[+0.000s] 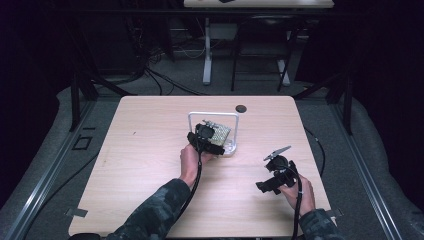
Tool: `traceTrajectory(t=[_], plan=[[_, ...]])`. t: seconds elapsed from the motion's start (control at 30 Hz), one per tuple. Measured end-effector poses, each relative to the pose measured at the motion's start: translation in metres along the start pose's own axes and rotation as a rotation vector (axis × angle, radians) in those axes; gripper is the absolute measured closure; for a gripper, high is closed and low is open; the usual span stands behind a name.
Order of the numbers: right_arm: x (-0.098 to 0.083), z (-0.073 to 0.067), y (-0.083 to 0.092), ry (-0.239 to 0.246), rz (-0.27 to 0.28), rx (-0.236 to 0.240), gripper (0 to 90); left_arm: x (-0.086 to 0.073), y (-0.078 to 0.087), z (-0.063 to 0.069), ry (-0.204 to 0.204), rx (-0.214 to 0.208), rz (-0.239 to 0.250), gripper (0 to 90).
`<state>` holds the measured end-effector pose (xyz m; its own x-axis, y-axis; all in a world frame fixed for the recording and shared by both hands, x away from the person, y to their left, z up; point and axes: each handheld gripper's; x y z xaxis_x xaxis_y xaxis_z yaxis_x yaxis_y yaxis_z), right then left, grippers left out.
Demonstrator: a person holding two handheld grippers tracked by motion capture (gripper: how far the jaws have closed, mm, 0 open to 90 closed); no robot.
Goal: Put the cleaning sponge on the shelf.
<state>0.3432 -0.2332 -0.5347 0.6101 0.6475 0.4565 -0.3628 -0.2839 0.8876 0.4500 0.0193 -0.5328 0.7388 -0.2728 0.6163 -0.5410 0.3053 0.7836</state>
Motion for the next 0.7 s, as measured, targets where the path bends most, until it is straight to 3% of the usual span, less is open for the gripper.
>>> traceTrajectory(t=[0.4, 0.7], plan=[[0.0, -0.001, -0.001, 0.007, 0.002, 0.005, 2.8, 0.001, -0.01, 0.005, -0.006, 0.007, -0.019, 10.3], [0.001, -0.002, -0.001, 0.022, -0.017, 0.004, 2.8, 0.003, -0.015, 0.008, -0.035, 0.029, -0.026, 10.1]])
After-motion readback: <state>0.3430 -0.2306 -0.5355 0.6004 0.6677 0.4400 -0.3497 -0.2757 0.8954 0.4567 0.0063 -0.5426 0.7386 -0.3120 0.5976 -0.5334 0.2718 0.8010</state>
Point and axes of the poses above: each handheld gripper's, and its own axes: y roughly backward along the jaws, x roughly out of its top, z roughly to its right, and after that the axes turned 10 degrees about y, right-handed
